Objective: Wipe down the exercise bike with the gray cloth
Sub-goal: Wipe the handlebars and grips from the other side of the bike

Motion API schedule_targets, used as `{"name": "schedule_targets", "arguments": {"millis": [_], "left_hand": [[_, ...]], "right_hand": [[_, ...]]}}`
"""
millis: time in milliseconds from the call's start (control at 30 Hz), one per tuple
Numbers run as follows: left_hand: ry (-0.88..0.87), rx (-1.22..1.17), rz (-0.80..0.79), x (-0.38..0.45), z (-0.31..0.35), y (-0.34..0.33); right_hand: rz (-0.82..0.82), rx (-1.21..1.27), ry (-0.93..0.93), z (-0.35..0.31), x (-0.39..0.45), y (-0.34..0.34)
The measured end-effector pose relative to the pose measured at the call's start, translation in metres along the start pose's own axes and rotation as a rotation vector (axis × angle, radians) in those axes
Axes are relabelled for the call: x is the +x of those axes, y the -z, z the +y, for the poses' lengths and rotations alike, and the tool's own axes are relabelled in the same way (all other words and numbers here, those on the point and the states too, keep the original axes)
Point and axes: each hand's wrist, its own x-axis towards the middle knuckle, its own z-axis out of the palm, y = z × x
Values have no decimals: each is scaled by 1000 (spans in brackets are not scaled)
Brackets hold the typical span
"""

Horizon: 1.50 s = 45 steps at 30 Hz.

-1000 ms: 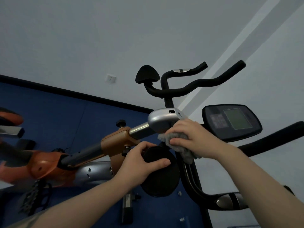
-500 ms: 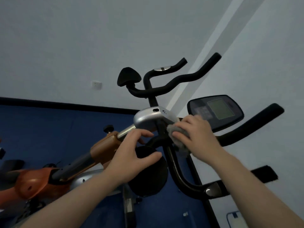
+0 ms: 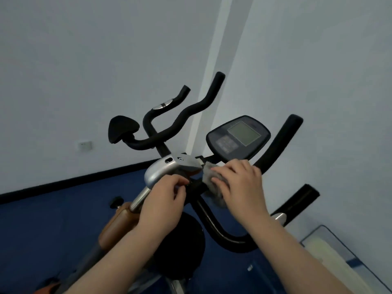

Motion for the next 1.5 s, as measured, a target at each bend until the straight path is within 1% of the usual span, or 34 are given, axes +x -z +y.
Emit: {"name": "schedule_targets", "arguments": {"millis": [33,100,167,267,333,433,467,500,600,633,667,733,833,900,967,1000,1033,1100,1167,1200,1267,1333,1367,1400,1500], "left_hand": [[-21,19,-10,-1,0,1],[-53,44,-19,-1,1,1],[-64,44,-24,-1,2,2],[-82,56,-15,-3,3,3],[-97,78,-10,-2,4,4],[-112,92,-37,-1,4,5],[-116,90,-42,-1,3,6],[-121,89,-47,-1,3,6],[-135,72,-68,1,2,6],[-138,61,-77,1,1,5],[-138,51,-85,1,0,4],[-137,36,-85,1,-1,4],[-150,39,-62,0,-1,3],[-142,63,-57,0,0,3],[-129,91,-45,-1,1,4],[-122,96,-41,0,1,4],[-115,97,-38,0,1,4],[-110,106,-25,-1,1,3],[-110,116,-13,-1,1,1],[-112,116,-12,-1,2,2],[-117,141,-38,0,3,4],[-132,194,-63,2,7,6],[-142,193,-60,4,10,6],[-157,168,-51,6,13,4],[-200,110,-22,18,29,-10]], "right_hand": [[5,-45,-21,9,5,4],[21,-82,-183,18,10,9],[76,-51,-316,3,6,4],[121,19,-316,-24,-10,-12],[137,33,-323,-20,-11,-10],[233,60,-356,-5,4,2],[231,88,-349,-1,11,7],[193,102,-329,2,18,10],[-68,14,-264,12,32,13],[-129,-35,-240,13,31,10],[-149,-55,-216,12,29,6],[-126,-48,-189,0,20,-5],[-88,-123,-155,-20,15,-22],[-144,-161,-89,-17,22,-19],[-241,-218,6,3,33,-8],[-256,-247,12,15,38,-2],[-231,-262,-20,24,40,1],[-120,-238,-106,23,34,-1],[-83,-156,-80,8,21,-12],[-100,-116,-29,5,16,-15],[-201,-55,80,19,16,-6],[-275,-87,141,44,22,9],[-257,-96,111,54,23,15],[-204,-98,44,59,22,17],[6,-41,-203,34,11,9]]}}
